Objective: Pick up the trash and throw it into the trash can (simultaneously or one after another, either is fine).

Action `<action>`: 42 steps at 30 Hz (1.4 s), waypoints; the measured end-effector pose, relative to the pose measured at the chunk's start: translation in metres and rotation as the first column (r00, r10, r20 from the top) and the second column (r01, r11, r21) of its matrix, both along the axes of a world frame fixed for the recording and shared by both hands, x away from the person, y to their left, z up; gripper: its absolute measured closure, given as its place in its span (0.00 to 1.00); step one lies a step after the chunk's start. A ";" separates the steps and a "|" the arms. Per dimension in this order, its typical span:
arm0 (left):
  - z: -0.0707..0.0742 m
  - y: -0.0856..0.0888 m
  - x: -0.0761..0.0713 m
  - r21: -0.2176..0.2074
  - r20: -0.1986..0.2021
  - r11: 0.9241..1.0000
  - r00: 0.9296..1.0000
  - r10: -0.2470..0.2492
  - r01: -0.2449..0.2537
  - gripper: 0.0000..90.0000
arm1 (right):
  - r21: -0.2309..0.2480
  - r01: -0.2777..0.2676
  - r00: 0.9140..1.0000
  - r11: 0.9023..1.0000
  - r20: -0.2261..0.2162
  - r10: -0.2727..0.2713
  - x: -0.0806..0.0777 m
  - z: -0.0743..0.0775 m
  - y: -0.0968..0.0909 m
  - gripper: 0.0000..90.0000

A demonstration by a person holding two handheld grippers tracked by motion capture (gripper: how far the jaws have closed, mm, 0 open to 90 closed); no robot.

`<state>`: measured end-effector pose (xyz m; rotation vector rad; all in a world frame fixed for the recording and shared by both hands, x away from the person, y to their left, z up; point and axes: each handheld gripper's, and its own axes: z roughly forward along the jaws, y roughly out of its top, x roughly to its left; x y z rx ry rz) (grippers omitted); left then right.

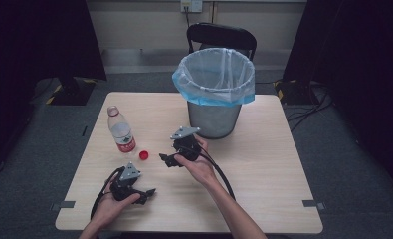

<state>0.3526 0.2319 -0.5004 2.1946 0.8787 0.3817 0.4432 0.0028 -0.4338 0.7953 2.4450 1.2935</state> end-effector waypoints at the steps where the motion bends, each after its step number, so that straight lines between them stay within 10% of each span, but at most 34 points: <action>1: 0.000 0.000 0.000 0.005 0.006 1.000 1.000 -0.004 0.004 0.10 | 0.001 -0.006 1.000 1.000 -0.003 0.006 0.002 0.000 0.003 0.17; 42: 0.000 0.001 0.000 0.004 0.005 1.000 1.000 -0.009 0.009 0.10 | 0.017 -0.167 0.985 0.986 -0.037 0.167 0.048 0.003 0.110 0.16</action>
